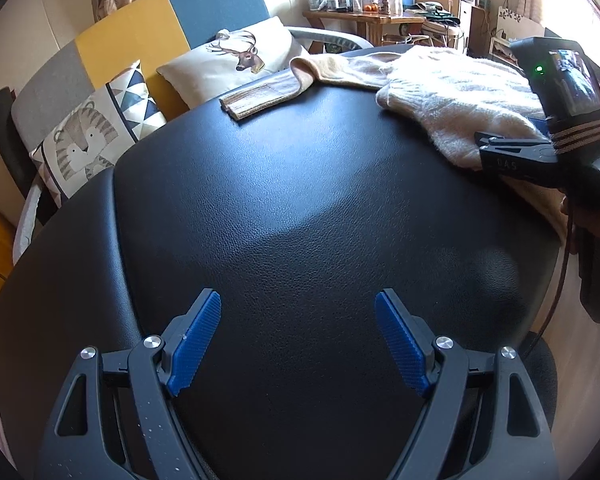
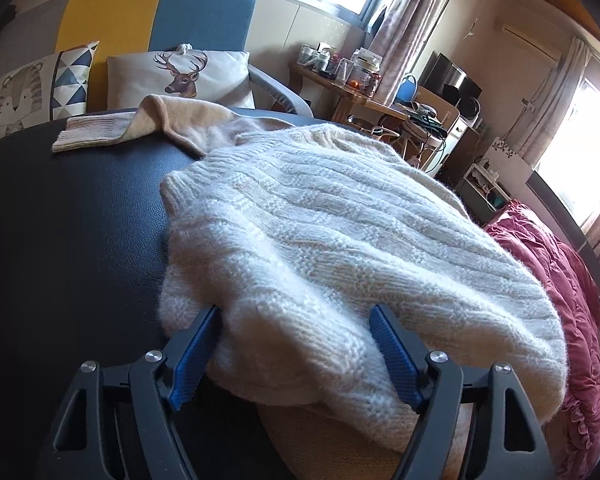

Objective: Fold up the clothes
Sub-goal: 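Grasp the sweater edge with the right tool and lift it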

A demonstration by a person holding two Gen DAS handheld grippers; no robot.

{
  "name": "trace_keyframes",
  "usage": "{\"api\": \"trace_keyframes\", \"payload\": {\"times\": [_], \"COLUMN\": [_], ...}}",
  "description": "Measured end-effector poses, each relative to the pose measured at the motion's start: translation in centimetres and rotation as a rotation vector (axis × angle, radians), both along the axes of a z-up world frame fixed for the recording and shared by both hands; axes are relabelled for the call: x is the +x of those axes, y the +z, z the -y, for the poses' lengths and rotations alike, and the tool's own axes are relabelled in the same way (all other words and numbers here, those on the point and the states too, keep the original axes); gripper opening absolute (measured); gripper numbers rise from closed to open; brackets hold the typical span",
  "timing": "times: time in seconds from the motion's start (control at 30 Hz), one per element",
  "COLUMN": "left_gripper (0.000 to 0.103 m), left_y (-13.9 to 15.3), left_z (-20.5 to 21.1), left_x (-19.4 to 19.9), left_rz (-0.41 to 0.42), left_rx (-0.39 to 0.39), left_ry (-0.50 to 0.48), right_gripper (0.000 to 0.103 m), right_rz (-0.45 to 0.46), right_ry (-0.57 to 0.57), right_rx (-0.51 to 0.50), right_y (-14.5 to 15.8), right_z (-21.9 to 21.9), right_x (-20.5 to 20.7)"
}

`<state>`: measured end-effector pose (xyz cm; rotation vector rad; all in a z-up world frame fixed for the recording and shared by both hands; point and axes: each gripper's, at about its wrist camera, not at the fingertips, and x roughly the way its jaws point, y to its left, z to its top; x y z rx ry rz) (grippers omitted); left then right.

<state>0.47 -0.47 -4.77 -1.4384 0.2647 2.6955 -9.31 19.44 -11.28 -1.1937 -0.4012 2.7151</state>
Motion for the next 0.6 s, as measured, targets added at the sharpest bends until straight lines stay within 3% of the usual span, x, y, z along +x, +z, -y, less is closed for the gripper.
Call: {"api": "trace_keyframes", "payload": {"times": [0.13,0.27,0.37,0.43,0.6], "left_gripper": [0.082,0.082,0.082,0.082,0.082], "left_y": [-0.2,-0.3,-0.4,-0.5,-0.5], "left_z": [0.0,-0.1,0.0,0.1,0.3], "left_x": [-0.1,0.0,0.1,0.1,0.3], "left_rz": [0.0,0.004,0.01,0.012,0.015], "left_rx": [0.006,0.012,0.018,0.023,0.031], "left_ry": [0.004,0.006,0.011,0.015,0.022], "right_gripper": [0.069,0.048,0.042,0.039,0.017], "right_rz": [-0.01,-0.022,-0.032,-0.042,-0.045], "right_ry": [-0.008,-0.009,-0.013,-0.032,-0.093], "right_rx": [-0.046,-0.126,-0.198,-0.298,-0.58], "right_y": [0.2,0.6,0.9,1.1,1.4], "right_z": [-0.6,-1.5,-2.3,-3.6,-7.1], "right_x": [0.2,0.3,0.4,0.6,0.7]}}
